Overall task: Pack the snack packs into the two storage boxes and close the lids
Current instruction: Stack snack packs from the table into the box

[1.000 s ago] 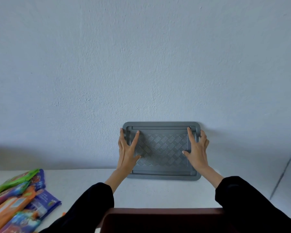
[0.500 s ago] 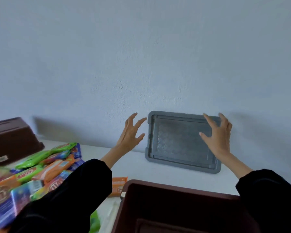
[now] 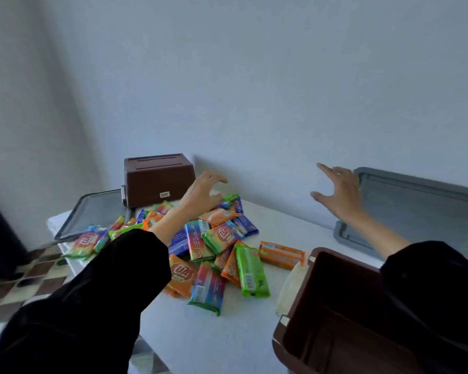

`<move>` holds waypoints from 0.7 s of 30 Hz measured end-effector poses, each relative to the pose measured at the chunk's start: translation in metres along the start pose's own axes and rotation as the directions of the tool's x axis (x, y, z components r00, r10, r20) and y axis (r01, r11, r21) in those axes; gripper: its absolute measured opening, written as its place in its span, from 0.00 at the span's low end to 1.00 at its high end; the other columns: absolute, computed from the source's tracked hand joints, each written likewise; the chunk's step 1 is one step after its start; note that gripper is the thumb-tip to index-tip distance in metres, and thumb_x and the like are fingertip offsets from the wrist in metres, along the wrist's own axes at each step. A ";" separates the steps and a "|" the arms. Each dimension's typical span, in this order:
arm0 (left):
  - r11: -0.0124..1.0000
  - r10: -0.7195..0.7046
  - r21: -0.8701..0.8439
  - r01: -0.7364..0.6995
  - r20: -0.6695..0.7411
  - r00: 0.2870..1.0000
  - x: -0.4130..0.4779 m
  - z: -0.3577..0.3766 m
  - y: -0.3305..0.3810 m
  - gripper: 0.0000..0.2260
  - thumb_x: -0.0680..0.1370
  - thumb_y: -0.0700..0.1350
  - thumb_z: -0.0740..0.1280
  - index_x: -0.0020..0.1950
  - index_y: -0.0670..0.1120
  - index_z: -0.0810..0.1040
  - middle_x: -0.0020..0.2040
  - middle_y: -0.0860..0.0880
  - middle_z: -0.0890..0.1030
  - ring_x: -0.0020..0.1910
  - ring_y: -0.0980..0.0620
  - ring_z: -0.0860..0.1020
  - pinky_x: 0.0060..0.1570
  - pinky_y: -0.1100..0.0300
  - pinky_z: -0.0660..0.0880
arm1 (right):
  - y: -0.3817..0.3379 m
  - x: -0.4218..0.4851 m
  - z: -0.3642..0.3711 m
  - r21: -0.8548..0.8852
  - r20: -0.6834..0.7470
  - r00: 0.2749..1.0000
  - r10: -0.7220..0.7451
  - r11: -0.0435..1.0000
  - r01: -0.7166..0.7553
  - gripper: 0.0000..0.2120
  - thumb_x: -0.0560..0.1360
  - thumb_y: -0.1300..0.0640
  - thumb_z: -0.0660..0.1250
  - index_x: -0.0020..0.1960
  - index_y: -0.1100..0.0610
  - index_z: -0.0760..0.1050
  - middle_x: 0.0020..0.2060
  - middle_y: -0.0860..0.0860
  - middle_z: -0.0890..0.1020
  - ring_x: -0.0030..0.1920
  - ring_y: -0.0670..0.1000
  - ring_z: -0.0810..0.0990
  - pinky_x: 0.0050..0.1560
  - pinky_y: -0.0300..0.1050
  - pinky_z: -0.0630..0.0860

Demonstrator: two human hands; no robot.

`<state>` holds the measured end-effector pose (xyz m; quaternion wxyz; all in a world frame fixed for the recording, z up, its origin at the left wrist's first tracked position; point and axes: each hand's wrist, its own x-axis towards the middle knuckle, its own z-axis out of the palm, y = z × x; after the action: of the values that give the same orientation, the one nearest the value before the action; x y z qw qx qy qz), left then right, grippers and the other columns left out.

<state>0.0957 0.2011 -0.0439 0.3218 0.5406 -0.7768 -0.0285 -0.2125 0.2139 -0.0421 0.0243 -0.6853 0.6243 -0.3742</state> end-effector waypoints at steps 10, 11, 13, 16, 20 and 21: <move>0.992 -0.125 0.040 0.120 0.138 0.983 -0.040 -0.038 -0.097 0.18 0.75 0.44 0.67 0.65 0.46 0.72 0.61 0.44 0.72 0.60 0.46 0.72 0.59 0.58 0.66 | -0.092 -0.007 0.078 -0.024 0.164 0.986 0.016 1.000 -0.012 0.32 0.71 0.54 0.70 0.72 0.50 0.62 0.66 0.60 0.69 0.67 0.60 0.63 0.65 0.49 0.60; 0.992 -0.127 0.036 0.122 0.158 0.979 -0.041 -0.039 -0.106 0.19 0.75 0.45 0.67 0.65 0.46 0.72 0.62 0.44 0.71 0.60 0.46 0.73 0.59 0.59 0.66 | -0.103 -0.009 0.085 -0.027 0.178 0.983 0.041 0.999 -0.037 0.32 0.71 0.54 0.70 0.72 0.50 0.62 0.65 0.60 0.69 0.67 0.60 0.62 0.65 0.49 0.60; 0.989 -0.145 0.032 0.141 0.199 0.969 -0.044 -0.038 -0.126 0.21 0.75 0.47 0.67 0.67 0.46 0.70 0.63 0.44 0.71 0.60 0.46 0.73 0.58 0.60 0.66 | -0.122 -0.013 0.104 -0.032 0.217 0.971 0.095 0.995 -0.091 0.32 0.71 0.54 0.69 0.72 0.50 0.62 0.66 0.60 0.69 0.68 0.60 0.62 0.65 0.49 0.60; 0.991 -0.135 0.044 0.127 0.284 0.949 -0.051 -0.029 -0.151 0.24 0.75 0.50 0.67 0.69 0.46 0.69 0.66 0.44 0.70 0.65 0.46 0.69 0.64 0.55 0.65 | -0.146 -0.025 0.135 -0.047 0.262 0.954 0.147 0.989 -0.139 0.31 0.72 0.51 0.69 0.72 0.51 0.62 0.68 0.58 0.69 0.69 0.59 0.63 0.66 0.48 0.60; 0.992 -0.082 0.121 0.035 0.411 0.908 -0.063 -0.019 -0.169 0.32 0.72 0.56 0.69 0.73 0.49 0.62 0.71 0.45 0.64 0.70 0.45 0.62 0.69 0.51 0.61 | -0.163 -0.050 0.175 -0.096 0.291 0.924 0.250 0.968 -0.231 0.27 0.76 0.45 0.62 0.72 0.52 0.63 0.67 0.58 0.70 0.69 0.58 0.64 0.68 0.49 0.60; 0.988 -0.059 0.154 -0.006 0.415 0.908 -0.065 -0.019 -0.173 0.35 0.71 0.57 0.70 0.74 0.50 0.61 0.72 0.46 0.63 0.71 0.46 0.61 0.70 0.50 0.60 | -0.163 -0.055 0.184 -0.122 0.296 0.910 0.290 0.956 -0.265 0.27 0.77 0.43 0.59 0.72 0.51 0.62 0.67 0.59 0.70 0.70 0.58 0.64 0.68 0.50 0.60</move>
<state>0.2618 0.1911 -0.1275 0.1053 0.5553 -0.8202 -0.0886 0.0271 0.2179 -0.1190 0.1480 -0.6401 0.7181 -0.2297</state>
